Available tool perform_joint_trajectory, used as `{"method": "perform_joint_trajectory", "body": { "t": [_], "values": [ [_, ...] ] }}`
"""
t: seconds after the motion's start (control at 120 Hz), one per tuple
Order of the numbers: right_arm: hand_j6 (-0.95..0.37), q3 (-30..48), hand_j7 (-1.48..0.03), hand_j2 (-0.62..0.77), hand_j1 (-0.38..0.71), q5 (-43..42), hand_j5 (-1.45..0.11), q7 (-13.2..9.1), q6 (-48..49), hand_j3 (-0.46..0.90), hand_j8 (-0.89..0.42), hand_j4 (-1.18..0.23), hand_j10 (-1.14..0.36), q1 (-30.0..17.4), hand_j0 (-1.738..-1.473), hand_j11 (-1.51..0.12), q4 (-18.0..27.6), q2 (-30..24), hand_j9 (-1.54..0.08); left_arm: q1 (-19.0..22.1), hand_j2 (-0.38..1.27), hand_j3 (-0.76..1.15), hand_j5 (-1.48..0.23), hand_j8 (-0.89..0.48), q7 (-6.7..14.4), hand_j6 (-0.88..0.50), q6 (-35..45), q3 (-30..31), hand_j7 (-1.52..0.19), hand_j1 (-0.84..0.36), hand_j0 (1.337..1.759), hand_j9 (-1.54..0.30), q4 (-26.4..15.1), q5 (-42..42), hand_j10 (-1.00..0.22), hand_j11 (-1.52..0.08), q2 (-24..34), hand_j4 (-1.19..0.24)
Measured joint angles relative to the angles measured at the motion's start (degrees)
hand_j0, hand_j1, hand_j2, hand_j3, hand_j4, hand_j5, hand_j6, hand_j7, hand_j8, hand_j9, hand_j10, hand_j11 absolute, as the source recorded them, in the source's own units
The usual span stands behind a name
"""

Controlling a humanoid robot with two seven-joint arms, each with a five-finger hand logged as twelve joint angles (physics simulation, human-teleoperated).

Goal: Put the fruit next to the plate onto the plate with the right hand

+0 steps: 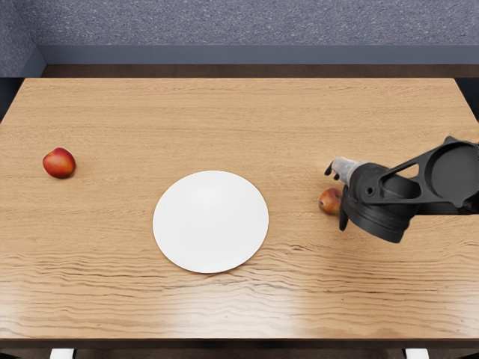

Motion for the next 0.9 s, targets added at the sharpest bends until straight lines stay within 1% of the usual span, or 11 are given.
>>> {"method": "perform_joint_trajectory", "body": {
  "t": [0.325,0.35,0.375,0.408,0.45,0.517,0.567,0.625,0.658,0.733,0.9],
  "values": [
    [-0.35,0.9,-0.45,-0.07,0.07,-0.1,-0.45,0.0,0.0,0.00,-0.35,-0.35,-0.35,-1.7,-1.658,-0.45,-1.3,0.8,-0.45,0.0,0.00,0.00,0.00,0.00,0.0,0.00,0.0,0.0,0.00,0.35,1.658,0.00,0.0,0.0,0.00,0.00,0.0,0.00],
    [-0.37,1.0,-0.48,-0.07,0.09,-0.1,-0.48,0.0,0.0,0.00,-0.37,-0.37,-0.37,-1.7,-1.658,-0.48,-1.5,0.6,-0.48,0.0,0.00,0.00,0.00,0.00,0.0,0.00,0.0,0.0,0.00,0.35,1.658,0.00,0.0,0.0,0.00,0.00,0.0,0.00],
    [-0.42,1.0,-0.54,-0.08,0.15,-0.1,-0.54,0.0,0.0,0.00,-0.41,-0.41,-0.41,-1.8,-1.658,-0.54,-1.7,0.5,-0.54,0.0,0.00,0.00,0.00,0.00,0.0,0.00,0.0,0.0,0.00,0.35,1.658,0.00,0.0,0.0,0.00,0.00,0.0,0.00],
    [-0.44,1.2,-0.62,-0.09,0.22,-0.1,-0.62,0.0,0.0,0.00,-0.48,-0.48,-0.48,-2.2,-1.658,-0.62,-2.1,0.3,-0.62,0.0,0.00,0.00,0.00,0.00,0.0,0.00,0.0,0.0,0.00,0.35,1.658,0.00,0.0,0.0,0.00,0.00,0.0,0.00],
    [-0.47,1.4,-0.70,0.00,0.27,-0.2,-0.70,0.0,0.0,0.00,-0.51,-0.54,-0.54,-2.7,-1.657,-0.70,-2.4,-0.3,-0.70,0.0,0.00,0.00,0.00,0.00,0.0,0.00,0.0,0.0,0.00,0.35,1.658,0.00,0.0,0.0,0.00,0.00,0.0,0.00],
    [-0.48,1.7,-0.80,0.15,0.31,-0.4,-0.80,0.0,0.1,0.00,-0.51,-0.61,-0.61,-3.4,-1.654,-0.80,-2.8,-0.9,-0.80,0.0,0.00,0.00,0.00,0.00,0.0,0.00,0.0,0.0,0.00,0.35,1.658,0.00,0.0,0.0,0.00,0.00,0.0,0.00],
    [-0.47,1.8,-0.86,0.24,0.31,-0.5,-0.85,0.0,0.0,0.00,-0.53,-0.63,-0.67,-4.1,-1.652,-0.86,-3.0,-1.2,-0.86,0.0,0.00,0.00,0.00,0.00,0.0,0.00,0.0,0.0,0.00,0.35,1.658,0.00,0.0,0.0,0.00,0.00,0.0,0.00],
    [-0.48,2.4,-0.93,0.24,0.28,-0.9,-0.91,-0.1,-0.1,0.00,-0.57,-0.66,-0.72,-4.9,-1.649,-0.92,-3.1,-1.5,-0.92,0.0,0.00,0.00,0.00,0.00,0.0,0.00,0.0,0.0,0.00,0.35,1.658,0.00,0.0,0.0,0.00,0.00,0.0,0.00],
    [-0.51,3.4,-0.96,0.27,0.26,-0.9,-0.93,-0.1,-0.2,0.00,-0.62,-0.69,-0.75,-5.8,-1.648,-0.95,-3.2,-2.0,-0.95,0.0,0.00,0.00,0.00,0.00,0.0,0.00,0.0,0.0,0.00,0.35,1.658,0.00,0.0,0.0,0.00,0.00,0.0,0.00],
    [-0.59,5.5,-1.01,0.34,0.21,-1.0,-0.98,-0.1,-0.1,0.00,-0.64,-0.76,-0.78,-7.6,-1.645,-1.02,-3.4,-3.0,-1.02,0.0,0.00,0.00,0.00,0.00,0.0,0.00,0.0,0.0,0.00,0.35,1.658,0.00,0.0,0.0,0.00,0.00,0.0,0.00],
    [-0.60,13.9,-1.08,0.30,0.17,-0.8,-1.07,0.0,0.0,0.00,-0.64,-0.75,-0.82,-9.3,-1.647,-1.10,-5.8,-6.7,-1.10,0.0,0.00,0.00,0.00,0.00,0.0,0.00,0.0,0.0,0.00,0.35,1.658,0.00,0.0,0.0,0.00,0.00,0.0,0.00]
  ]
}}
